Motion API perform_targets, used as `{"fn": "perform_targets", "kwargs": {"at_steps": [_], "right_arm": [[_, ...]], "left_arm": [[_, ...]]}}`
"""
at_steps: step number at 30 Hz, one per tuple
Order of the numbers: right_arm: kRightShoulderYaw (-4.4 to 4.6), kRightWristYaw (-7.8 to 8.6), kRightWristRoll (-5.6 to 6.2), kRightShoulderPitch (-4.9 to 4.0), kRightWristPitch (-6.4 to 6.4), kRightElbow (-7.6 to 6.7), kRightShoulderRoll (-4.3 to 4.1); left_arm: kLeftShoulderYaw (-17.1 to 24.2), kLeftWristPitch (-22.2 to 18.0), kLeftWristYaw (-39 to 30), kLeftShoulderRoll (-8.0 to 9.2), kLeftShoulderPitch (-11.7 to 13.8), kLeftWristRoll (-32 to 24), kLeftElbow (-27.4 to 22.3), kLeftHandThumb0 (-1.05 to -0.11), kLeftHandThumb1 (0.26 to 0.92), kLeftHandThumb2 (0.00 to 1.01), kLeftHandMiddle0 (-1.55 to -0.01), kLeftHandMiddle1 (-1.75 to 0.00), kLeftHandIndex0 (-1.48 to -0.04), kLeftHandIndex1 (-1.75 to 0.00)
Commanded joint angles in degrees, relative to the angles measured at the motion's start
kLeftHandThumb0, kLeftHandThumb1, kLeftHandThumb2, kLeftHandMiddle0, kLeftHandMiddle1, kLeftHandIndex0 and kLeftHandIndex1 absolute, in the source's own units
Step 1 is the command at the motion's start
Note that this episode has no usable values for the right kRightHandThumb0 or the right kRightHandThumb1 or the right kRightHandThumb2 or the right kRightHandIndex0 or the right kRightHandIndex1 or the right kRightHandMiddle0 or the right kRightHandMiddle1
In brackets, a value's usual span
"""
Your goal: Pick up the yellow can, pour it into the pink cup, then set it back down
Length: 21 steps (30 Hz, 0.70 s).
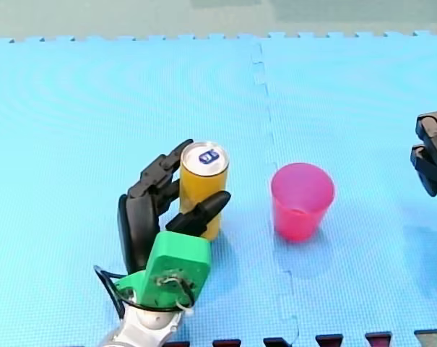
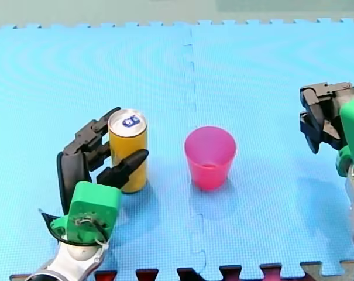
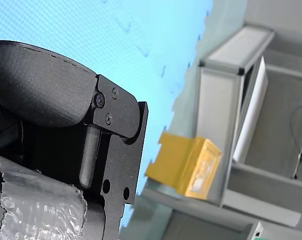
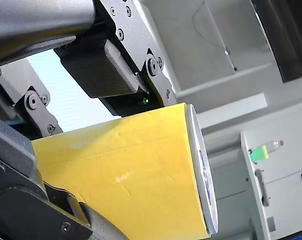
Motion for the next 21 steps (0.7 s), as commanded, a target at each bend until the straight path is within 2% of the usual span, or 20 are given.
{"fn": "perform_targets", "kwargs": {"at_steps": [1,2,4,7,8,9,10,11,12,15,18,21], "right_arm": [[0.03,-0.25,0.01,-0.02,-0.06,-0.14,-0.31],[0.04,-0.28,0.01,-0.03,-0.04,-0.14,-0.31],[-0.01,-0.24,0.08,0.00,-0.01,-0.12,-0.36],[-0.06,-0.21,0.15,0.01,0.05,-0.11,-0.41],[-0.06,-0.22,0.14,0.00,0.08,-0.10,-0.43],[-0.06,-0.23,0.14,-0.01,0.10,-0.10,-0.44],[-0.04,-0.30,0.11,-0.04,0.12,-0.10,-0.46],[-0.01,-0.40,0.06,-0.07,0.14,-0.11,-0.49],[0.04,-0.54,-0.01,-0.10,0.16,-0.11,-0.50],[0.23,-1.05,-0.28,-0.21,0.27,-0.09,-0.51],[0.36,-1.36,-0.51,-0.34,0.42,-0.05,-0.56],[0.45,-1.43,-0.63,-0.48,0.58,0.02,-0.66]], "left_arm": [[-0.01,0.43,0.04,0.32,0.33,0.04,0.47,-0.445,0.860,0.00,-0.89,-1.06,-1.16,0.00],[0.16,0.20,-0.33,0.25,0.36,-0.25,0.50,-0.446,0.860,0.00,-0.88,-1.07,-1.16,0.00],[0.47,-0.15,-1.07,0.08,0.41,-0.77,0.58,-0.446,0.859,0.00,-0.90,-0.95,-1.16,0.00],[0.99,-0.85,-2.50,-0.14,0.52,-1.63,0.62,-0.446,0.858,0.00,-0.92,-0.88,-1.15,0.00],[1.28,-1.38,-3.54,-0.21,0.60,-2.12,0.62,-0.448,0.858,0.00,-0.91,-0.71,-1.08,0.00],[1.52,-1.75,-4.46,-0.23,0.67,-2.52,0.64,-0.505,0.868,0.00,-0.92,-0.44,-0.97,0.00],[1.73,-1.95,-5.36,-0.19,0.72,-2.87,0.66,-0.536,0.874,0.00,-0.94,-0.31,-0.94,0.00],[1.67,-1.79,-5.90,-0.02,0.73,-2.87,0.70,-0.563,0.879,0.00,-0.95,-0.23,-0.92,0.00],[1.28,-1.26,-5.84,0.31,0.69,-2.39,0.73,-0.587,0.852,0.00,-0.92,-0.15,-0.90,0.00],[-0.89,1.23,-2.85,1.78,0.41,0.72,0.72,-0.637,0.773,0.00,-0.85,-0.05,-0.80,0.00],[-1.38,2.82,-2.61,2.33,0.36,1.43,0.82,-0.881,0.805,0.02,-0.57,0.00,-0.50,0.00],[-1.11,3.68,-3.87,2.42,0.41,0.96,0.87,-0.991,0.854,0.02,-0.44,0.00,-0.39,0.00]]}}
